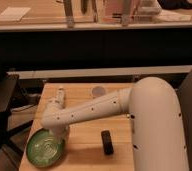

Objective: Pick up the ceramic bowl

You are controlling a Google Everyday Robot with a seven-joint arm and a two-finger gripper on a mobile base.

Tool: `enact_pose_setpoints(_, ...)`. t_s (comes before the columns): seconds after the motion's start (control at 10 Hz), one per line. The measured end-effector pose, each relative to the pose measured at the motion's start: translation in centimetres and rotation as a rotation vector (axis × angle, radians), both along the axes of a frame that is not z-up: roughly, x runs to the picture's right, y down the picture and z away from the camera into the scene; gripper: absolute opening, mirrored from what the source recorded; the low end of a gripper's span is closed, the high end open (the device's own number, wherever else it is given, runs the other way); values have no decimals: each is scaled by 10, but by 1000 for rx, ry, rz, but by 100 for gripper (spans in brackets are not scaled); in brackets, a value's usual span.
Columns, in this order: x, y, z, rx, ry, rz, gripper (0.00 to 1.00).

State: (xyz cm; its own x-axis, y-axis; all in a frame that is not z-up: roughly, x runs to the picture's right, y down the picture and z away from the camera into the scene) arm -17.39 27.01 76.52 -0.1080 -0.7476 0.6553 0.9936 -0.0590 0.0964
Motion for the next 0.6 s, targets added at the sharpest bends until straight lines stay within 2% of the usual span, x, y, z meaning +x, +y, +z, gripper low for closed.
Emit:
enact_pose_setpoints(0.1, 0, -3, -1, 4, -1, 4, 2)
enact_pose_setpoints(0.2, 3, -10, -5, 6, 0, 3, 0)
enact_pose_setpoints(0.4, 10, -26, -14, 11, 5, -2, 0)
enact_pose_setpoints(0.6, 13, -30, -14, 13, 5, -11, 0)
